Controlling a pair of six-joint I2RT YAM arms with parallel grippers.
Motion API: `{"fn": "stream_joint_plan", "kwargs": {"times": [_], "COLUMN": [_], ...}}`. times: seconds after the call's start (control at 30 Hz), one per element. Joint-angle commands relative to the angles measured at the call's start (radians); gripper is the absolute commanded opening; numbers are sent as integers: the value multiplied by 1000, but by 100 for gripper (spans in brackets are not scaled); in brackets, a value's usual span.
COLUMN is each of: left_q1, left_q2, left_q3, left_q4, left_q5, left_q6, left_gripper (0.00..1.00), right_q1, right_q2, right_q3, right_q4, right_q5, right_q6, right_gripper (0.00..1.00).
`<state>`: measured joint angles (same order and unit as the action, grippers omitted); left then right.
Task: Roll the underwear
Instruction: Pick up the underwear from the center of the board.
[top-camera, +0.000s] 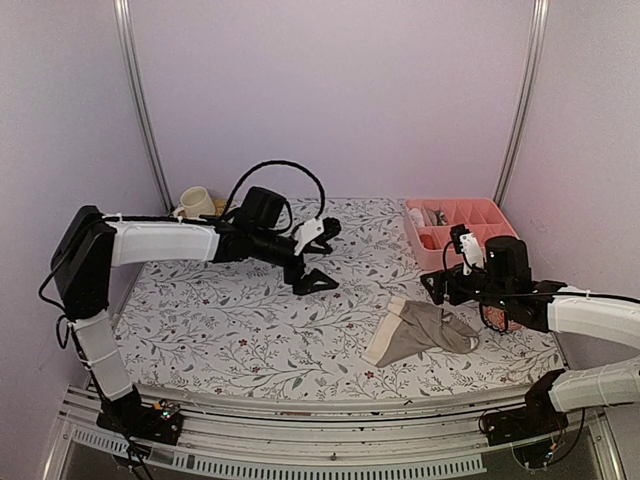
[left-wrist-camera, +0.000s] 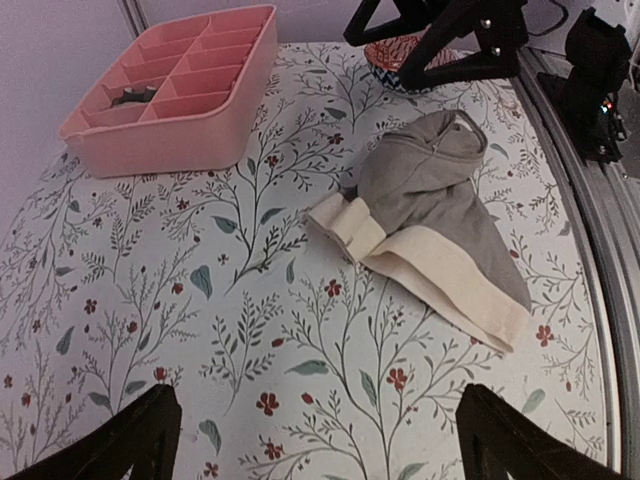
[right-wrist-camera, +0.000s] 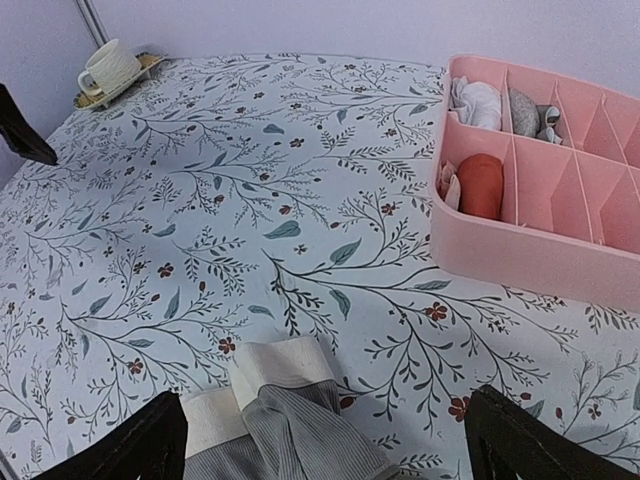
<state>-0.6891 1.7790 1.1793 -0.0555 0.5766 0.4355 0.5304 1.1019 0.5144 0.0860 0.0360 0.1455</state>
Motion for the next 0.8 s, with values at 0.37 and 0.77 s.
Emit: {"fn": "stream_joint_plan", "kwargs": {"times": [0.37,0.77], "left_q1": [-224,-257], "left_q2": [610,769], "left_q3": [817,1034], "left_q4": [-577,-633], "left_q5": [-92,-149], "left_q6": [-13,-18], "left_gripper": [87,74], "right_q1": [6,6], "right_q2": [-208,-208], "right_q3": [-73,-67], "right_q4": [80,93], "right_q5": [96,32], "right_q6": [7,16], "right_gripper": [99,99]}}
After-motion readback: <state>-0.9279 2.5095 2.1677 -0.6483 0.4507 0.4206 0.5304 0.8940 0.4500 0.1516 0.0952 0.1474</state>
